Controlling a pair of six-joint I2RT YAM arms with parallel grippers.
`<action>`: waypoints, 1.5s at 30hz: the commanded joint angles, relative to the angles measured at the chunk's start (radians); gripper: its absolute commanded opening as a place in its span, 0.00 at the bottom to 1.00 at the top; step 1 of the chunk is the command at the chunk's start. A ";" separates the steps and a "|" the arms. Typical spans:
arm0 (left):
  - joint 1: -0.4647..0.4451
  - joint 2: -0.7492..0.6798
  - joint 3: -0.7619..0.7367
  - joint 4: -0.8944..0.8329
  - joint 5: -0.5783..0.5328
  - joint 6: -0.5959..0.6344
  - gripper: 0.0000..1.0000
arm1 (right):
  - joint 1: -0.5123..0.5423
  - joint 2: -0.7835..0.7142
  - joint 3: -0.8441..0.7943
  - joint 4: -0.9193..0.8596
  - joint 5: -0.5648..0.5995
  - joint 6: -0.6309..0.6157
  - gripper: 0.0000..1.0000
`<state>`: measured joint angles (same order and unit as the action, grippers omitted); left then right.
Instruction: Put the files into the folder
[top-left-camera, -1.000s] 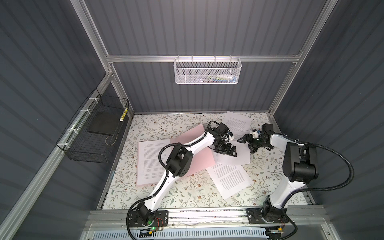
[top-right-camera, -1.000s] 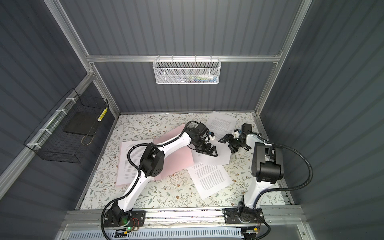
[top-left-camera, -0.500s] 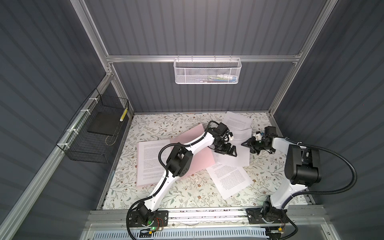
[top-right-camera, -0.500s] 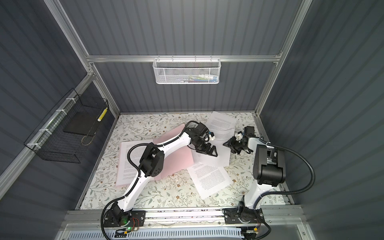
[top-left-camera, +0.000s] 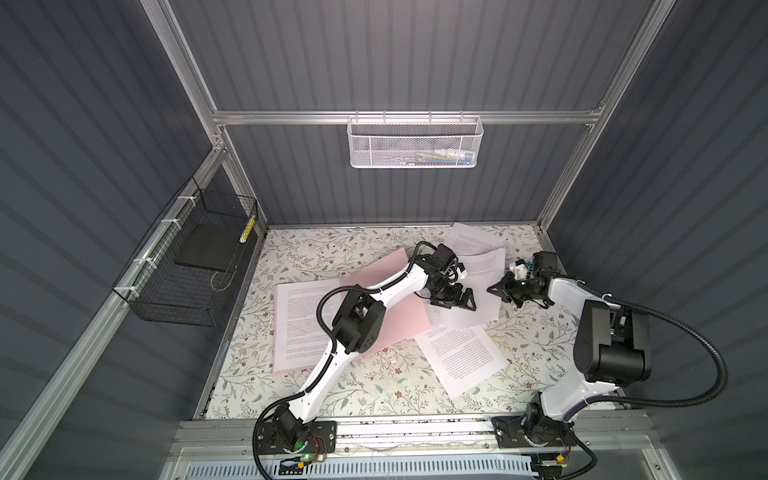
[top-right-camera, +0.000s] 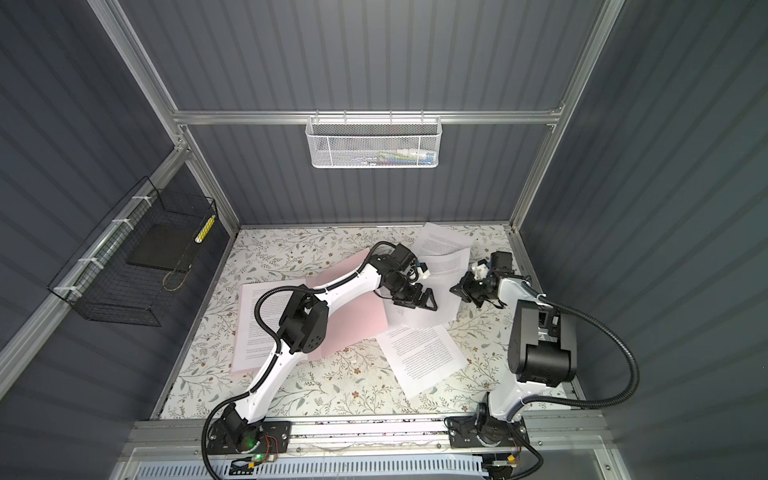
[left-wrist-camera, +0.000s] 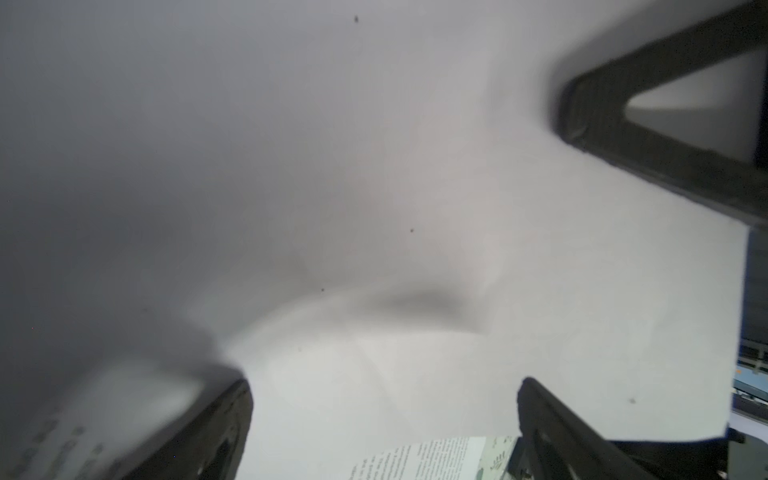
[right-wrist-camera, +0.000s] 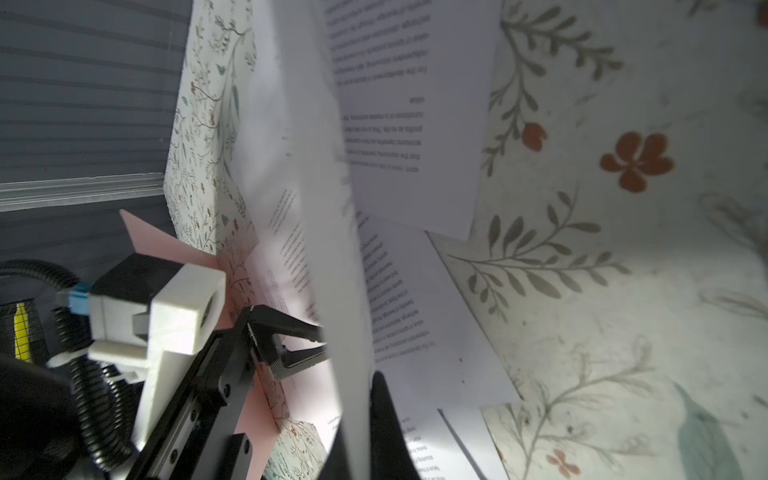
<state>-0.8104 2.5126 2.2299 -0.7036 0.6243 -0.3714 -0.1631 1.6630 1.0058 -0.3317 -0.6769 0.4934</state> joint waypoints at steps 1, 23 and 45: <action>0.005 -0.169 0.026 0.147 0.097 -0.115 1.00 | -0.004 -0.057 0.028 -0.072 0.018 -0.024 0.00; 0.353 -0.966 -0.782 -0.057 -0.287 -0.132 1.00 | 0.426 -0.172 0.647 -0.452 0.114 -0.071 0.00; 0.556 -1.265 -0.831 -0.177 -0.522 0.082 1.00 | 0.735 0.263 0.756 -0.267 0.019 -0.018 0.00</action>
<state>-0.2512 1.2446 1.3560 -0.8169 0.1398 -0.3534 0.5663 1.8717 1.7905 -0.5896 -0.7021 0.5289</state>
